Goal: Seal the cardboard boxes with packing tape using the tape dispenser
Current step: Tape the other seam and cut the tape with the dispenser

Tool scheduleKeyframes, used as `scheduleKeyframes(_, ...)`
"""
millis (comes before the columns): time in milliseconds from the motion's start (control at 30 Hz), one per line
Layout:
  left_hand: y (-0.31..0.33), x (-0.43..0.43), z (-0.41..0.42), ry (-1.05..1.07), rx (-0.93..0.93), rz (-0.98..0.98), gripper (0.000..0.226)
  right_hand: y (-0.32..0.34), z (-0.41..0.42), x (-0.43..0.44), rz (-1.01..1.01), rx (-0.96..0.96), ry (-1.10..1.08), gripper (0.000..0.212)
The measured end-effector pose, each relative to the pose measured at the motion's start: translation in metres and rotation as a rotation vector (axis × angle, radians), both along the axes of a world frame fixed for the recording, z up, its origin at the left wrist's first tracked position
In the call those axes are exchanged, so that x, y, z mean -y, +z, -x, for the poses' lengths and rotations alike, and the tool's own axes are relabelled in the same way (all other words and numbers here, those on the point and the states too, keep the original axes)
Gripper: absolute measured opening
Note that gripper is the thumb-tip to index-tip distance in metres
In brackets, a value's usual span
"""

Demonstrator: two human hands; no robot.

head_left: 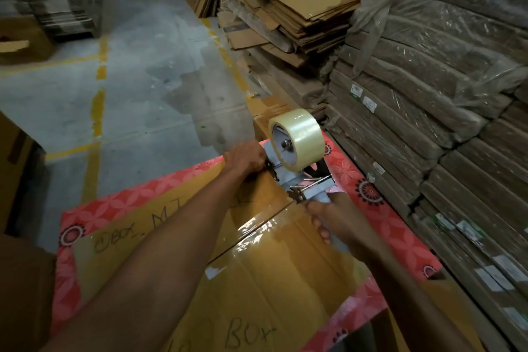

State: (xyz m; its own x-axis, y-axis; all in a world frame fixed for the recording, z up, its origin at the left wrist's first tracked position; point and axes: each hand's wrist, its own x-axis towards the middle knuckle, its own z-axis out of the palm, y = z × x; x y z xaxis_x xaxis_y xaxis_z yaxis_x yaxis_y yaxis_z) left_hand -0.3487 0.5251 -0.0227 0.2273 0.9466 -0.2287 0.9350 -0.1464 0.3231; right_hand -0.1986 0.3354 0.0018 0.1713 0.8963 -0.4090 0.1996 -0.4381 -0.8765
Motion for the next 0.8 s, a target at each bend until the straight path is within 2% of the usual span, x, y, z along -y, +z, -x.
scheduleKeyframes(100, 0.002, -0.005, -0.007, 0.050, -0.034, 0.103, 0.044, 0.004, -0.004, -0.001, -0.006, -0.005, 0.036, 0.011)
scheduleKeyframes(200, 0.003, -0.009, -0.014, 0.134, -0.029, 0.151, 0.048, 0.008, -0.010, 0.004, -0.010, 0.018, 0.058, 0.010)
scheduleKeyframes(300, -0.001, -0.009, -0.015, 0.105, -0.083, 0.081, 0.043, 0.010, -0.024, 0.026, 0.022, 0.040, 0.050, 0.010)
scheduleKeyframes(433, -0.008, -0.010, -0.019, 0.112, -0.125, 0.053, 0.040, 0.000, -0.051, 0.087, 0.100, 0.050, 0.029, 0.021)
scheduleKeyframes(533, -0.009, 0.002, -0.025, 0.183, -0.157, -0.046, 0.056, -0.009, -0.060, 0.106, 0.088, 0.065, 0.004, 0.028)
scheduleKeyframes(633, -0.014, 0.034, -0.039, 0.233, -0.018, -0.268, 0.080, -0.008, -0.059, 0.106, 0.066, 0.063, -0.003, 0.033)
scheduleKeyframes(667, -0.016, 0.048, -0.043, 0.218, 0.028, -0.288, 0.086, -0.008, -0.059, 0.107, 0.058, 0.050, -0.009, 0.034)
scheduleKeyframes(733, -0.024, 0.074, -0.046, 0.159, 0.036, -0.220, 0.091, -0.009, -0.057, 0.108, 0.032, 0.049, -0.019, 0.028)
scheduleKeyframes(800, -0.031, 0.087, -0.044, 0.091, -0.058, -0.170, 0.087, -0.009, -0.052, 0.108, 0.013, 0.088, -0.027, 0.016)
